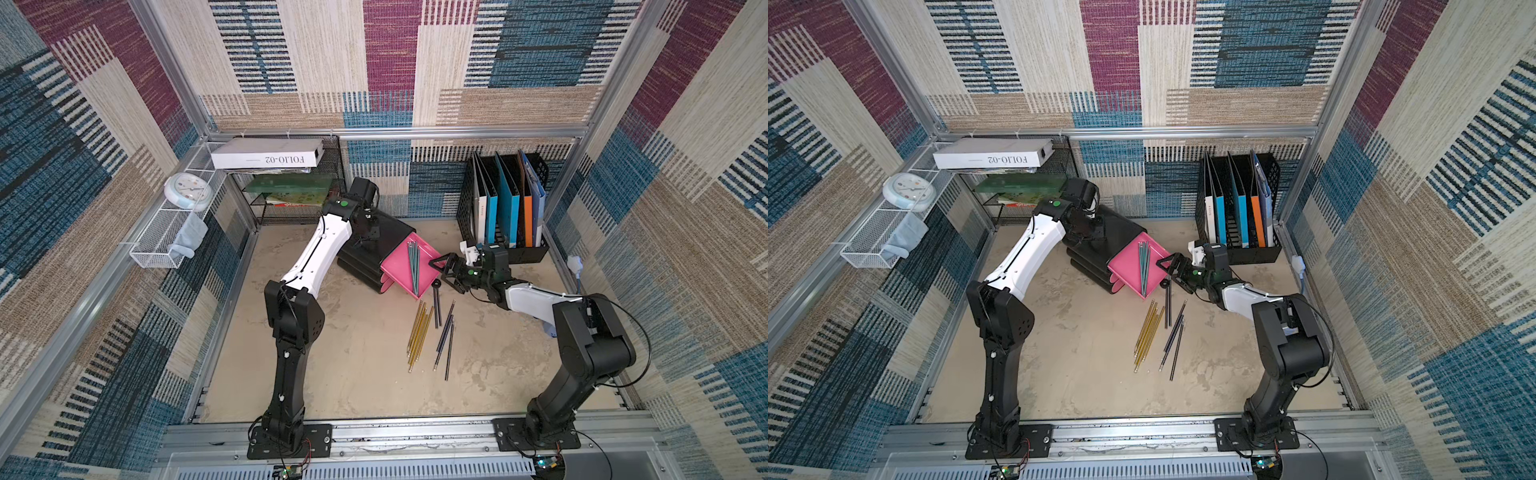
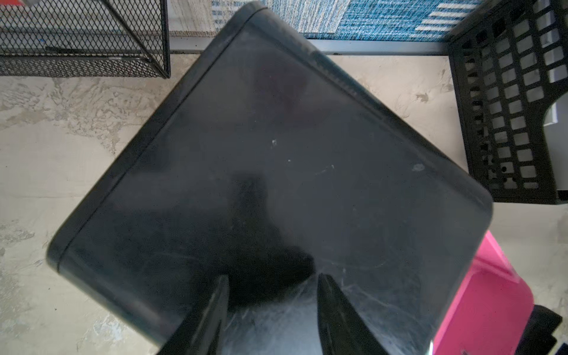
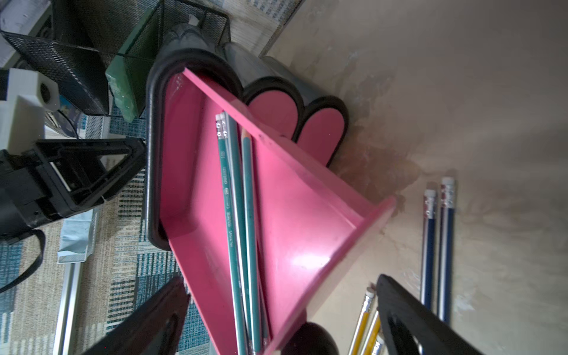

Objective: Please place the pencils in the drawer according to their color
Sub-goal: Close the drawer in the storage box.

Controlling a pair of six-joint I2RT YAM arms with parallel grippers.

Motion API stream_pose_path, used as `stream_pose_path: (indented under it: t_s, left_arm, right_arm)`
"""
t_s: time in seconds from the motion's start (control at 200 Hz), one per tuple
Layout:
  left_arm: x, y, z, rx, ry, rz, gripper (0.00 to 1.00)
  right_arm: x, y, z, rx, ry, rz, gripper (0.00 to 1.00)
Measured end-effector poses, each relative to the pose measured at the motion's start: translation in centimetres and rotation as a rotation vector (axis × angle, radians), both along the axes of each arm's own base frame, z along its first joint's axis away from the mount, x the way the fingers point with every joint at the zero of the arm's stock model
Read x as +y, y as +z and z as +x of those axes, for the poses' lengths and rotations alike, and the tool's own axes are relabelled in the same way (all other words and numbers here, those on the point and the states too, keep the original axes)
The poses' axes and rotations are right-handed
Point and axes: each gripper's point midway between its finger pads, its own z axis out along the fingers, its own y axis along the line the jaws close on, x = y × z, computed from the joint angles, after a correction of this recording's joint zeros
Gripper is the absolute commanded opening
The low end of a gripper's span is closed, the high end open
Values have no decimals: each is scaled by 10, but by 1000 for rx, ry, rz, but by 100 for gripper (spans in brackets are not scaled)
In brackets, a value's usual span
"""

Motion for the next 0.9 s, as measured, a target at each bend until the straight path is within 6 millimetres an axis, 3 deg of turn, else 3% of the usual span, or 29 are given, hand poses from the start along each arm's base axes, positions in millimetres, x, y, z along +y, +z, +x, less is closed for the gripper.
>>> stream_pose_path:
  t_s: [0.396,0.756,0.897]
  left_arm:
    - [-2,-2,8,-50,7,-22,49]
    - [-6,-4,12,-86,6,-55,47]
    - [-9,-4,14,-100,5,-74,47]
  right_arm:
    - [34,40,17,-43,41,87,99]
    - [85,47,49,-42,87,128,99]
    - [90,48,50,-36,87,108,99]
